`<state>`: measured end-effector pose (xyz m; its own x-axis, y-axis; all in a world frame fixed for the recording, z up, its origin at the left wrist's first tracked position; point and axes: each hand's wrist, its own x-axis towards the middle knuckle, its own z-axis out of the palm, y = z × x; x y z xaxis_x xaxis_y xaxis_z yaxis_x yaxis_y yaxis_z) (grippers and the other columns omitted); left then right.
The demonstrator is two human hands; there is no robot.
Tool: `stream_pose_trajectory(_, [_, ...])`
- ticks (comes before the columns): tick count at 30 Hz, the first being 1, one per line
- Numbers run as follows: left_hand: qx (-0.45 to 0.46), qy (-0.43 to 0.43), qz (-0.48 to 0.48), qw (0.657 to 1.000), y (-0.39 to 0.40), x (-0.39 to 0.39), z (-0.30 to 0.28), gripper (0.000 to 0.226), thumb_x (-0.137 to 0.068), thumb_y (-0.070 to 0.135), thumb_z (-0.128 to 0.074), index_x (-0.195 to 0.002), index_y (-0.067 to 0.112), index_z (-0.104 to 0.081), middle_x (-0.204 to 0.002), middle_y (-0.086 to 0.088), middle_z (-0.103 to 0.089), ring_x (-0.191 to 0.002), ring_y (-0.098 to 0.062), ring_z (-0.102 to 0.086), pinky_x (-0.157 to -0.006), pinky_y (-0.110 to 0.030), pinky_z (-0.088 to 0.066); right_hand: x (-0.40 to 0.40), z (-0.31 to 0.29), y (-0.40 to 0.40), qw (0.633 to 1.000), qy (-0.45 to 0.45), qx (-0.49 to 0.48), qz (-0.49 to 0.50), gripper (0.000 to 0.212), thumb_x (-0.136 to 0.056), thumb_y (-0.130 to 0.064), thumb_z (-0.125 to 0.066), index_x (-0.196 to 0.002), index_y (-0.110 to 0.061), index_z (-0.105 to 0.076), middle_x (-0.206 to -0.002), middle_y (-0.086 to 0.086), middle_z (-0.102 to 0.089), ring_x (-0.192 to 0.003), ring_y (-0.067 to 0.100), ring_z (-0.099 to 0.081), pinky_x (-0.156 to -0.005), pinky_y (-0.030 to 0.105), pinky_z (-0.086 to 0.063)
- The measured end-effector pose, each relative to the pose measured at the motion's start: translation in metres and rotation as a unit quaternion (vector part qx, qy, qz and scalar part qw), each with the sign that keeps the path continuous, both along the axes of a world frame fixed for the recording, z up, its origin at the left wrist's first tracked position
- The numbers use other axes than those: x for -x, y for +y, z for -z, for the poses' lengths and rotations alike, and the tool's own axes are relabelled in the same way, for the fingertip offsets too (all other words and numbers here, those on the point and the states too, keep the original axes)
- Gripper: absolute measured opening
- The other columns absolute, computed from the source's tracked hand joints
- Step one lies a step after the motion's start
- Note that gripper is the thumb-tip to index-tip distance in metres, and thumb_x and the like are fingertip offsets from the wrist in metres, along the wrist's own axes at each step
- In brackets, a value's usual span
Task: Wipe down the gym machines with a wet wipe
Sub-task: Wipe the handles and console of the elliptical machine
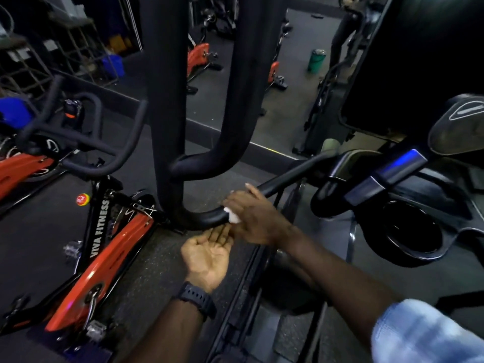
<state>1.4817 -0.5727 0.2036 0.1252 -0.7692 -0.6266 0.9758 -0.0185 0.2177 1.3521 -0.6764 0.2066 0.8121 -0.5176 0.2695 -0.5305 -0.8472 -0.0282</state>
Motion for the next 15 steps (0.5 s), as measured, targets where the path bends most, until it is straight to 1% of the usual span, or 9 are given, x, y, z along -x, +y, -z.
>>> stream_pose_trajectory(2, [0.019, 0.027, -0.002, 0.999, 0.002, -0.001, 0.006, 0.048, -0.095, 0.021, -0.029, -0.125, -0.006, -0.055, -0.125, -0.027, -0.063, -0.122, -0.039, -0.058, -0.114, -0.051, -0.036, 0.033, 0.007, -0.033, 0.989, -0.036, 0.081, 0.121, 0.045, -0.093, -0.051, -0.05, -0.109, -0.013, -0.067, -0.111, 0.006, -0.067, -0.118, 0.026, -0.058, -0.115, 0.054, -0.026])
stream_pose_trajectory(5, [0.041, 0.067, -0.01, 0.997, -0.005, 0.005, 0.015, 0.064, -0.103, 0.044, -0.026, -0.125, -0.008, -0.056, -0.126, -0.03, -0.065, -0.123, -0.041, -0.058, -0.115, -0.052, -0.036, 0.052, -0.005, -0.053, 0.922, -0.105, 0.088, 0.361, 0.053, -0.099, -0.055, -0.043, -0.095, -0.011, -0.07, -0.098, 0.007, -0.07, -0.113, 0.029, -0.062, -0.109, 0.054, -0.034])
stream_pose_trajectory(6, [0.046, 0.077, -0.007, 0.996, -0.009, 0.008, 0.016, 0.067, -0.104, 0.047, -0.026, -0.125, -0.008, -0.057, -0.125, -0.03, -0.065, -0.121, -0.041, -0.06, -0.113, -0.052, -0.038, 0.042, -0.004, -0.047, 0.925, -0.108, 0.09, 0.352, 0.05, -0.099, -0.051, -0.044, -0.093, -0.008, -0.069, -0.096, 0.011, -0.068, -0.11, 0.032, -0.062, -0.108, 0.054, -0.035])
stream_pose_trajectory(9, [0.049, 0.088, 0.01, 0.995, -0.028, 0.019, 0.019, 0.058, -0.103, 0.044, -0.03, -0.12, -0.002, -0.062, -0.113, -0.022, -0.071, -0.095, -0.029, -0.069, -0.091, -0.042, -0.054, 0.006, 0.0, -0.009, 0.989, -0.084, 0.041, 0.113, 0.041, -0.098, -0.044, -0.047, -0.102, -0.008, -0.066, -0.104, 0.012, -0.064, -0.109, 0.032, -0.057, -0.112, 0.049, -0.031])
stream_pose_trajectory(10, [0.055, 0.104, 0.014, 0.993, -0.033, 0.024, 0.019, 0.054, -0.103, 0.043, -0.032, -0.117, 0.001, -0.063, -0.111, -0.019, -0.071, -0.09, -0.026, -0.07, -0.085, -0.038, -0.056, 0.01, -0.002, -0.007, 0.996, -0.051, 0.051, 0.045, 0.038, -0.099, -0.041, -0.046, -0.108, -0.009, -0.066, -0.11, 0.01, -0.064, -0.112, 0.029, -0.055, -0.111, 0.047, -0.032])
stream_pose_trajectory(11, [0.065, 0.106, 0.02, 0.992, -0.036, 0.029, 0.019, 0.053, -0.102, 0.044, -0.034, -0.119, 0.002, -0.063, -0.114, -0.019, -0.07, -0.094, -0.027, -0.072, -0.087, -0.04, -0.056, 0.02, -0.005, -0.016, 0.994, -0.02, 0.106, 0.016, 0.03, -0.1, -0.034, -0.048, -0.108, -0.012, -0.067, -0.111, 0.01, -0.065, -0.111, 0.027, -0.056, -0.108, 0.046, -0.037])
stream_pose_trajectory(12, [0.079, 0.099, 0.031, 0.992, -0.04, 0.035, 0.019, 0.055, -0.099, 0.046, -0.039, -0.125, 0.003, -0.061, -0.121, -0.021, -0.069, -0.105, -0.032, -0.071, -0.097, -0.046, -0.052, 0.035, -0.005, -0.035, 0.989, 0.0, 0.137, 0.049, 0.021, -0.098, -0.025, -0.052, -0.102, -0.012, -0.069, -0.105, 0.01, -0.067, -0.106, 0.027, -0.059, -0.103, 0.044, -0.042])
stream_pose_trajectory(13, [0.1, 0.096, 0.04, 0.99, -0.042, 0.04, 0.021, 0.059, -0.094, 0.047, -0.047, -0.132, 0.003, -0.057, -0.13, -0.022, -0.065, -0.116, -0.037, -0.067, -0.107, -0.051, -0.044, 0.053, -0.005, -0.057, 0.979, -0.02, 0.146, 0.144, 0.016, -0.095, -0.017, -0.055, -0.094, -0.011, -0.07, -0.097, 0.012, -0.067, -0.099, 0.027, -0.06, -0.1, 0.042, -0.044])
stream_pose_trajectory(15, [0.117, 0.105, 0.061, 0.986, -0.047, 0.046, 0.019, 0.079, -0.077, 0.044, -0.066, -0.142, 0.003, -0.05, -0.14, -0.022, -0.059, -0.123, -0.042, -0.062, -0.114, -0.056, -0.035, 0.077, -0.009, -0.086, 0.906, -0.229, 0.104, 0.339, 0.013, -0.092, -0.006, -0.055, -0.09, -0.007, -0.068, -0.094, 0.013, -0.066, -0.101, 0.028, -0.058, -0.11, 0.029, -0.032])
